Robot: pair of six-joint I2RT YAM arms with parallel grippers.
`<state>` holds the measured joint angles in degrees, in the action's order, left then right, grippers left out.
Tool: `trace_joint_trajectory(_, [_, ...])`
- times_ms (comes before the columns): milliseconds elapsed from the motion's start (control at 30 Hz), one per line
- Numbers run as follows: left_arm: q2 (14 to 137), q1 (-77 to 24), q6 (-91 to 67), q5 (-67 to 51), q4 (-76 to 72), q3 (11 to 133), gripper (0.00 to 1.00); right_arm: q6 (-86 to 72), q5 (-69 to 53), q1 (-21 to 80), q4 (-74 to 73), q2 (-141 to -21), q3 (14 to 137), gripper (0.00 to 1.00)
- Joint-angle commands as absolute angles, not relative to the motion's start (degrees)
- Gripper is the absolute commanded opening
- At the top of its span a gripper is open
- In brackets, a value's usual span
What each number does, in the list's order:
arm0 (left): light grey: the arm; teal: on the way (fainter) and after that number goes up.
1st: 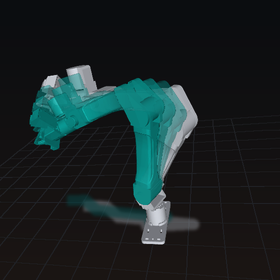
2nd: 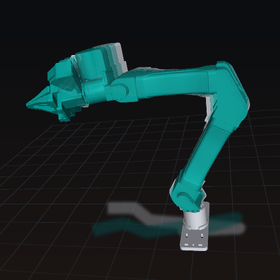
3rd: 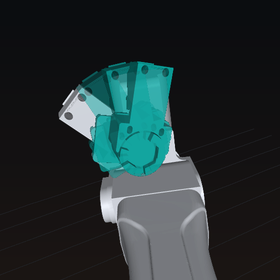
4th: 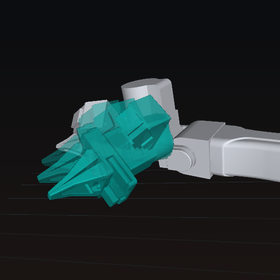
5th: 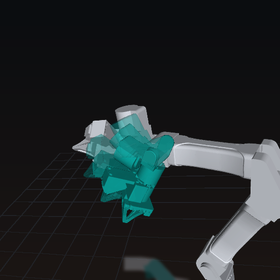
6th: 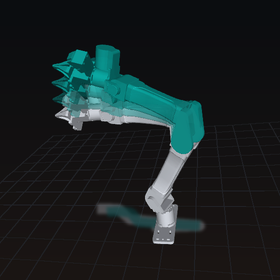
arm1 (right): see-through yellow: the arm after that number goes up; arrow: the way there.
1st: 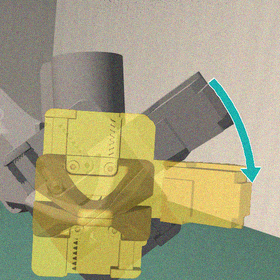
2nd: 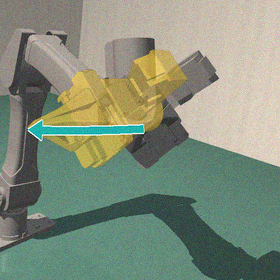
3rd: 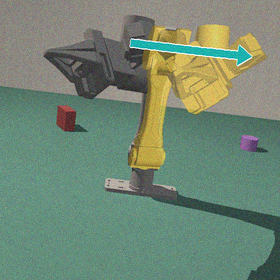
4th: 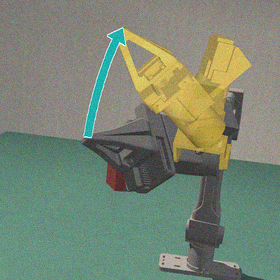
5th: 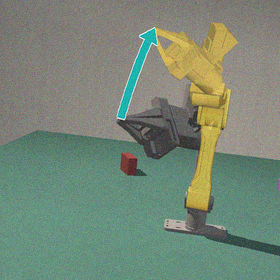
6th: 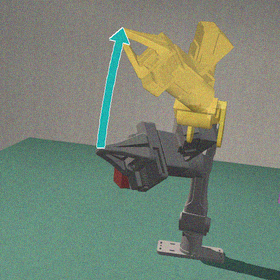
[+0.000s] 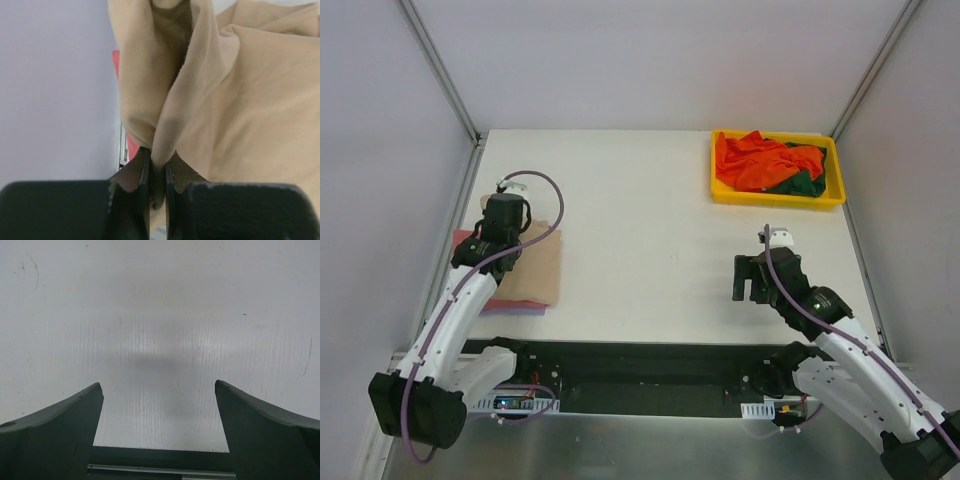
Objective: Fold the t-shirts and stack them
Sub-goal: Put the neatly folded tshirt into the corner of the board with the left arm
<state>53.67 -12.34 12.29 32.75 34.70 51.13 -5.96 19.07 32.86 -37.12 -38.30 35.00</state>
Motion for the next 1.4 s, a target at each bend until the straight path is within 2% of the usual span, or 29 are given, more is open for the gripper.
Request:
trace_joint_trajectory(0, [57.2,-6.3,16.9,32.7,22.2,49.8,0.0,-6.6,20.4,32.7,-36.7,-39.2,34.8,0.96])
trace_joint_trajectory(133, [61.1,-2.5,17.7,28.4,18.9,50.2,0.0,-6.5,20.3,32.7,-36.4,-39.2,34.5,0.96])
trace_joint_trajectory(233, [63.5,-0.9,17.6,33.6,18.5,50.4,0.03,-6.4,20.7,32.7,-36.2,-39.6,34.5,0.96])
trace_joint_trajectory(267, [63.8,-0.6,16.6,35.8,18.5,50.5,0.22,-6.5,20.7,32.7,-36.3,-39.9,34.5,0.96])
trace_joint_trajectory(300, [63.8,-0.5,15.8,37.5,18.6,51.1,0.51,-6.5,20.7,32.7,-36.1,-40.1,34.6,0.96])
trace_joint_trajectory(367, [62.9,-0.4,14.0,41.6,19.0,52.3,0.94,-6.5,20.7,32.7,-36.2,-40.3,34.6,0.96])
trace_joint_trajectory(400, [62.4,-0.4,13.8,42.4,19.3,53.0,0.99,-6.5,20.7,32.7,-36.1,-40.3,34.6,0.96])
trace_joint_trajectory(533, [59.0,-0.4,8.9,43.6,21.8,56.9,0.99,-7.0,22.1,32.5,-36.3,-40.3,34.5,0.96])
trace_joint_trajectory(600, [57.1,-0.4,2.9,40.5,25.6,59.4,0.99,-7.6,22.8,32.5,-36.6,-40.3,34.6,0.96])
trace_joint_trajectory(867, [50.6,-0.4,-16.7,5.5,28.9,60.4,0.99,-10.4,25.7,31.9,-37.9,-39.8,34.7,0.96])
trace_joint_trajectory(1000, [51.5,-1.1,-22.3,-11.0,28.2,58.2,0.99,-15.9,27.9,31.1,-39.5,-38.5,34.5,0.96])
trace_joint_trajectory(1067, [50.1,-4.7,-24.8,-11.8,25.2,54.3,0.99,-17.7,27.1,30.5,-39.7,-36.9,34.4,0.96])
trace_joint_trajectory(1200, [39.9,-16.6,-27.9,-6.7,10.4,39.2,0.99,-20.5,27.4,29.8,-39.0,-34.7,34.1,0.96])
trace_joint_trajectory(1367, [37.0,-20.3,-29.0,-2.6,6.2,28.0,0.99,-22.1,30.0,29.7,-39.0,-33.1,34.4,0.96])
